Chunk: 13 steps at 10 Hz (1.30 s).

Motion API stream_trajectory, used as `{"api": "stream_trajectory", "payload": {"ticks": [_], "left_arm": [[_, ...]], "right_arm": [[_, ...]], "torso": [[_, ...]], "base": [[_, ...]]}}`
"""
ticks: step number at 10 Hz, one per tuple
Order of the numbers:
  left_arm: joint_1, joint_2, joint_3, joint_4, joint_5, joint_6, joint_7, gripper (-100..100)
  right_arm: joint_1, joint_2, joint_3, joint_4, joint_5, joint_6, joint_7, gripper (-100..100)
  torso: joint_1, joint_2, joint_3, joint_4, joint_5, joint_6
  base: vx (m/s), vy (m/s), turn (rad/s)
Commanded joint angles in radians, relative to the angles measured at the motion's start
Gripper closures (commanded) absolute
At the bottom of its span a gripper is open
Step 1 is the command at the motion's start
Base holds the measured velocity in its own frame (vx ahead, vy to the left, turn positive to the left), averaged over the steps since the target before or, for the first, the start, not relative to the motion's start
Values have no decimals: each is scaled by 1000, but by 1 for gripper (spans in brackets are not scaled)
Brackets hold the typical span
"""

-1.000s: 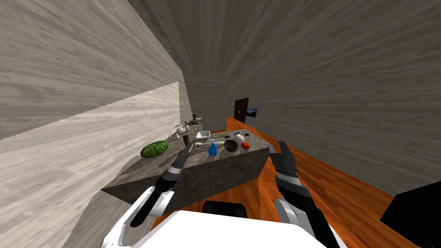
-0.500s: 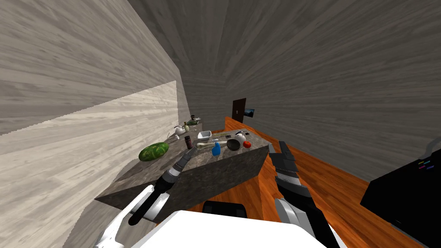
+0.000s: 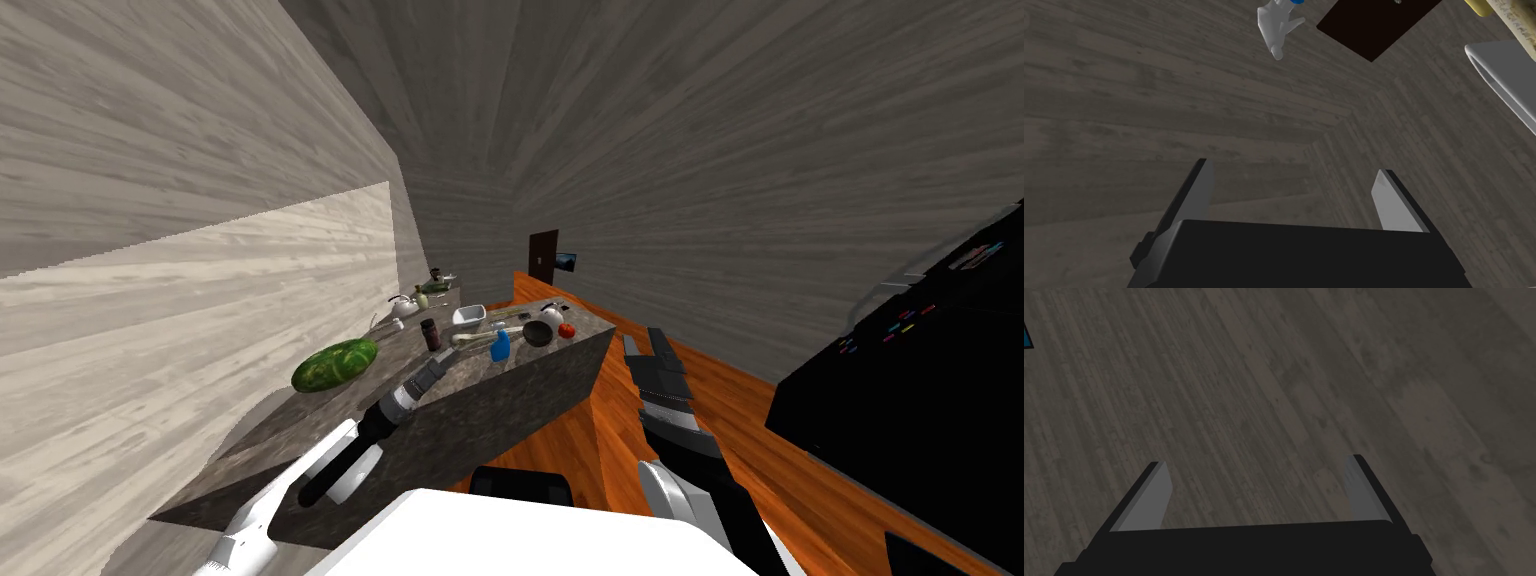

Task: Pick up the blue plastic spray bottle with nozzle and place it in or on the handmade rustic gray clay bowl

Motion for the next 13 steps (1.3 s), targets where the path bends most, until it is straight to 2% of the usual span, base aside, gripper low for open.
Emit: {"api": "stream_trajectory", "payload": {"ticks": [1, 3, 5, 7, 8, 12, 13], "left_arm": [[-3, 28, -4, 9, -9, 0, 0, -100], [-22, 97, -23, 44, -38, 0, 0, -100], [-32, 142, -32, 62, -52, 1, 1, -100], [-53, 209, -53, 98, -81, 3, 4, -100], [-53, 226, -53, 98, -81, 3, 4, -100], [-88, 351, -86, 154, -123, 9, 10, -100], [-88, 359, -86, 154, -123, 9, 10, -100]], "right_arm": [[0, 0, 0, 0, 0, 0, 0, 0], [0, 0, 0, 0, 0, 0, 0, 0], [0, 0, 0, 0, 0, 0, 0, 0], [0, 0, 0, 0, 0, 0, 0, 0], [0, 0, 0, 0, 0, 0, 0, 0], [0, 0, 0, 0, 0, 0, 0, 0], [0, 0, 0, 0, 0, 0, 0, 0]], "torso": [[0, 0, 0, 0, 0, 0], [-2, -1, 0, 0, 0, 0], [-2, -1, 0, 0, -1, 0], [-3, -1, -1, 0, -1, 0], [-4, -1, -1, 0, -1, 0], [-4, -2, -1, 0, -1, -1], [-4, -2, -1, 0, -1, 0]], "base": [[-10, 39, -62], [-12, 20, -222], [-15, 18, -211], [-9, 0, -283], [-8, 6, -100], [-4, -5, -228], [-2, -4, -126]]}}
